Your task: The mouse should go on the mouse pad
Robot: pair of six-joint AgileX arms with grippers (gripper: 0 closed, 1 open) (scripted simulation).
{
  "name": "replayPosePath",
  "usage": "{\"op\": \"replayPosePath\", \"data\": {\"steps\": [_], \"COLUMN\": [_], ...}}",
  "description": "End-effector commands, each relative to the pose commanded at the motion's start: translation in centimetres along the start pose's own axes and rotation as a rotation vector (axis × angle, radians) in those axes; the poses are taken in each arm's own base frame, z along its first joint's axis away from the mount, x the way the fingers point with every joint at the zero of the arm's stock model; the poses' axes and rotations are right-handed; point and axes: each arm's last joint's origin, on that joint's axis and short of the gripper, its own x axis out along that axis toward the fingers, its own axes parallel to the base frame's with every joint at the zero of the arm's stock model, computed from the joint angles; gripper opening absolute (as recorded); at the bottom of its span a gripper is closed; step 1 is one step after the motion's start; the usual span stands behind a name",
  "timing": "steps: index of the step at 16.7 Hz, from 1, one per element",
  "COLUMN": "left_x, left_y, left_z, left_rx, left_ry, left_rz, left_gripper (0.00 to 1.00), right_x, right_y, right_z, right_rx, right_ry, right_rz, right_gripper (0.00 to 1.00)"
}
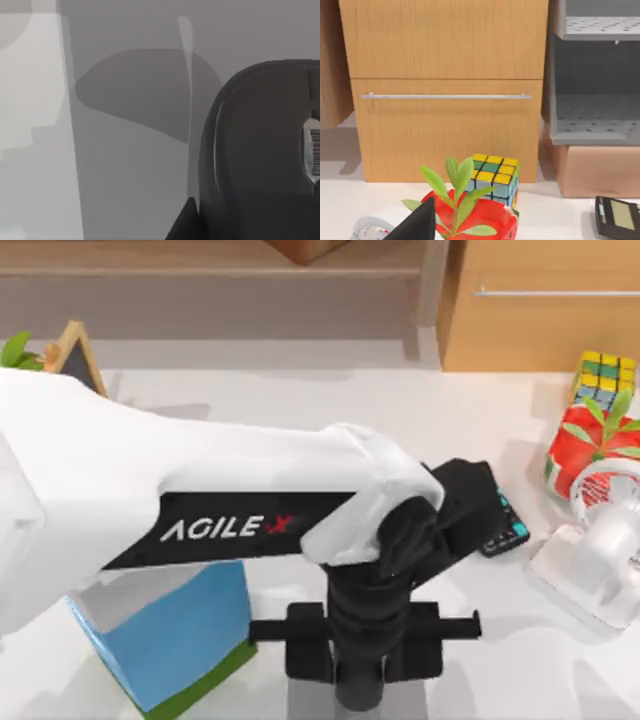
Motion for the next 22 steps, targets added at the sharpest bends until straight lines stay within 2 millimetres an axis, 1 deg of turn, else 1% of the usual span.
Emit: {"op": "replayPosePath", "data": {"steps": [3, 16, 17, 22], "left_x": [0.00, 0.00, 0.00, 0.00], "left_y": [0.00, 0.00, 0.00, 0.00], "left_z": [0.00, 0.00, 0.00, 0.00], "left_rx": [0.000, 0.000, 0.000, 0.000], "left_ry": [0.000, 0.000, 0.000, 0.000], "left_rz": [0.000, 0.000, 0.000, 0.000], "left_gripper": [0.00, 0.98, 1.00, 1.00], "right_x": [0.00, 0.00, 0.00, 0.00], "right_y": [0.00, 0.00, 0.00, 0.00], "right_z": [0.00, 0.00, 0.00, 0.00], "right_rx": [0.000, 0.000, 0.000, 0.000], "right_ry": [0.000, 0.000, 0.000, 0.000], "right_rz": [0.000, 0.000, 0.000, 0.000], "right_gripper": [1.00, 1.00, 1.00, 1.00]}}
